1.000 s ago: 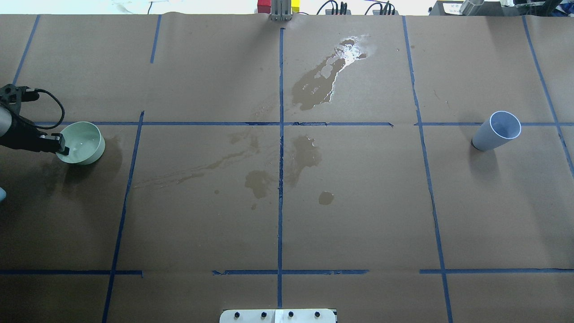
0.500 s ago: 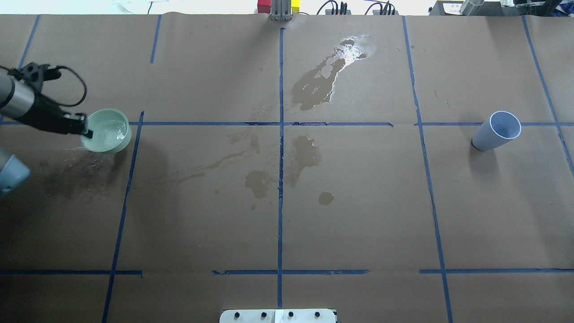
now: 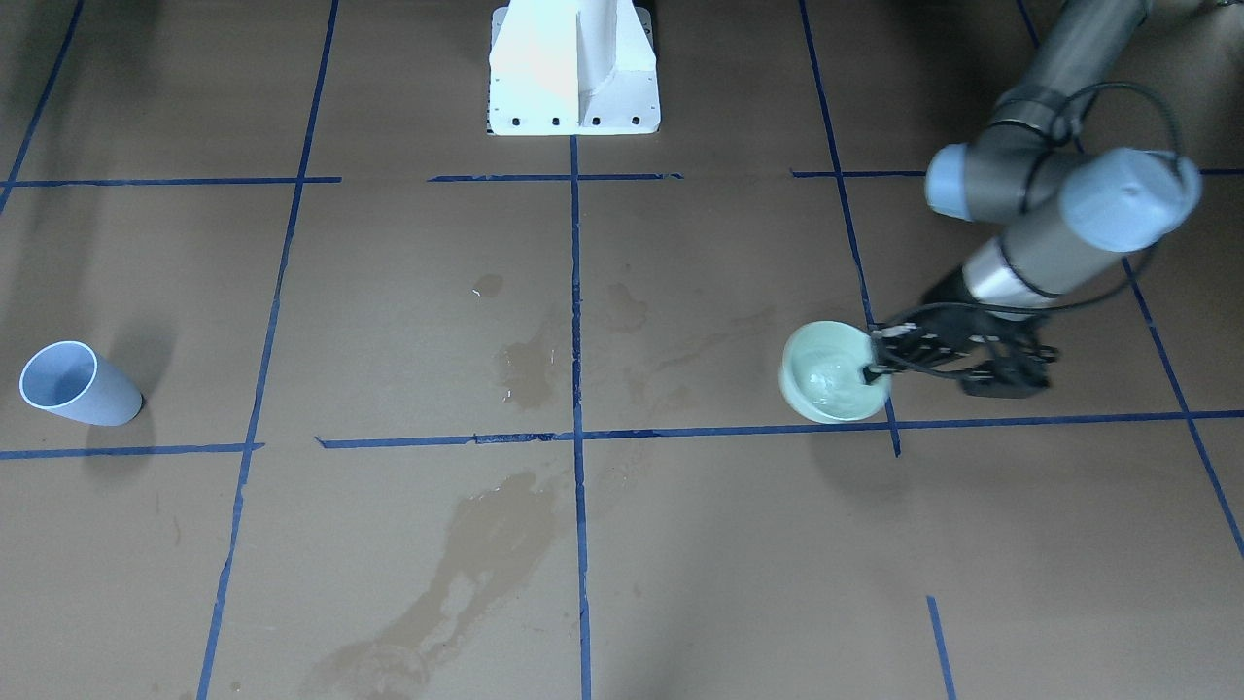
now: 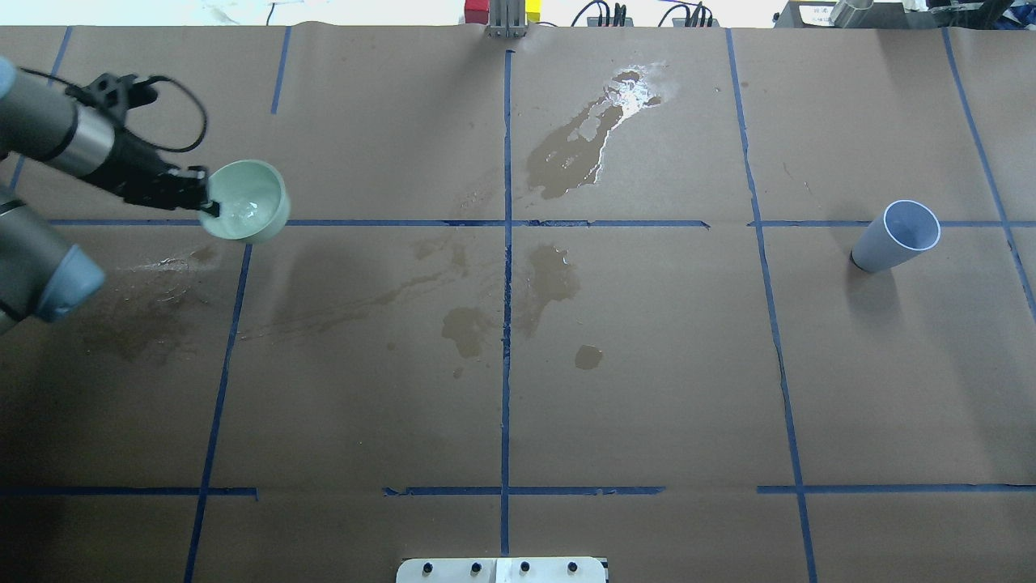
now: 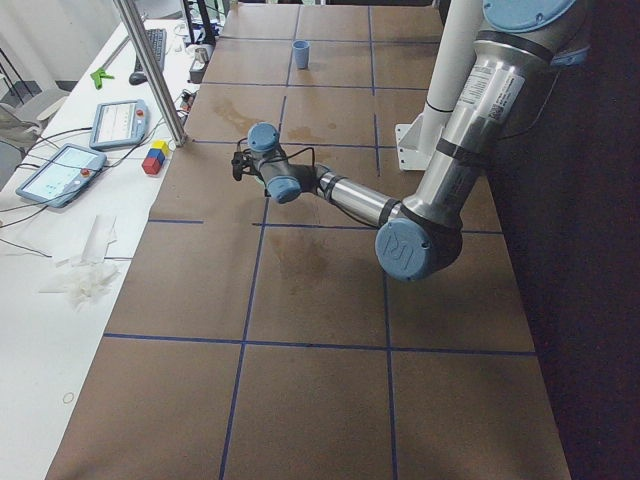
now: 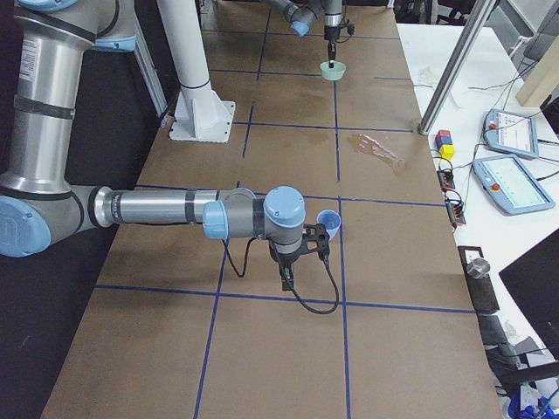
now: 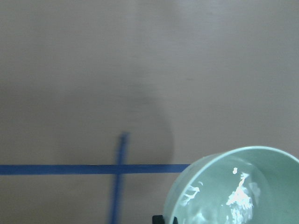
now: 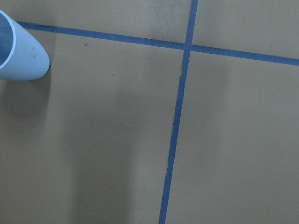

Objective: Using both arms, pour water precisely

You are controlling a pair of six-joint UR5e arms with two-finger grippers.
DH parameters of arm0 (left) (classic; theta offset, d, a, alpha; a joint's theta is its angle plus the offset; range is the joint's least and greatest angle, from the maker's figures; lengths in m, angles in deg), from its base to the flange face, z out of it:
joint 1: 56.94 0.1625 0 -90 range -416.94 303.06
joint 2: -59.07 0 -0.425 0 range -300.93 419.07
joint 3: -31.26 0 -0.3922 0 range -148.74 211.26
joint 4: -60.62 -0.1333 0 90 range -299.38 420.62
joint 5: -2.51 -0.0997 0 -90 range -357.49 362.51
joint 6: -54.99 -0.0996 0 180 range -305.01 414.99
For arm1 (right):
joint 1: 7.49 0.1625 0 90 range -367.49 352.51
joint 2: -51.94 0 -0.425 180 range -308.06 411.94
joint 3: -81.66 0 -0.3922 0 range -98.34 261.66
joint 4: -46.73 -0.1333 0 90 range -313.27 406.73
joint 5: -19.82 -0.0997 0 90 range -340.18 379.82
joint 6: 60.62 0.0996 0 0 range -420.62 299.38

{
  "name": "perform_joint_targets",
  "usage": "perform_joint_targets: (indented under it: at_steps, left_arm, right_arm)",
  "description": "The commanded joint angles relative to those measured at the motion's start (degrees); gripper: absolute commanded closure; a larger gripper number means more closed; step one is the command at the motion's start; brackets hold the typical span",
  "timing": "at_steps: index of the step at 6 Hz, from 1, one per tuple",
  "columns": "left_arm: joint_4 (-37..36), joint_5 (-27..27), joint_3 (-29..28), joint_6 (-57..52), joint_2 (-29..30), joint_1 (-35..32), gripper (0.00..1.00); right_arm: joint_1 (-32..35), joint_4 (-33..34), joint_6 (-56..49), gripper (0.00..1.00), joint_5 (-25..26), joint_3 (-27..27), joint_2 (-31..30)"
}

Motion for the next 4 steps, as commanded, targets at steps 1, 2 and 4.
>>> perform_joint_targets:
  at_steps: [1, 2, 4]
  left_arm:
    - [-8.04, -8.19, -0.26, 5.55, 8.49, 6.64, 1.0]
    - [-11.6, -11.88, -0.44, 7.65, 11.85, 10.41, 1.0]
    - [-11.72, -19.45, -4.54, 11.43, 16.6, 17.36, 1.0]
  right_arm:
    - [0.0, 0.0, 0.07, 0.0, 0.0, -0.1, 0.01]
    - [0.0, 0.0, 0.07, 0.0, 0.0, -0.1, 0.01]
    - [0.0, 0.0, 0.07, 0.0, 0.0, -0.1, 0.01]
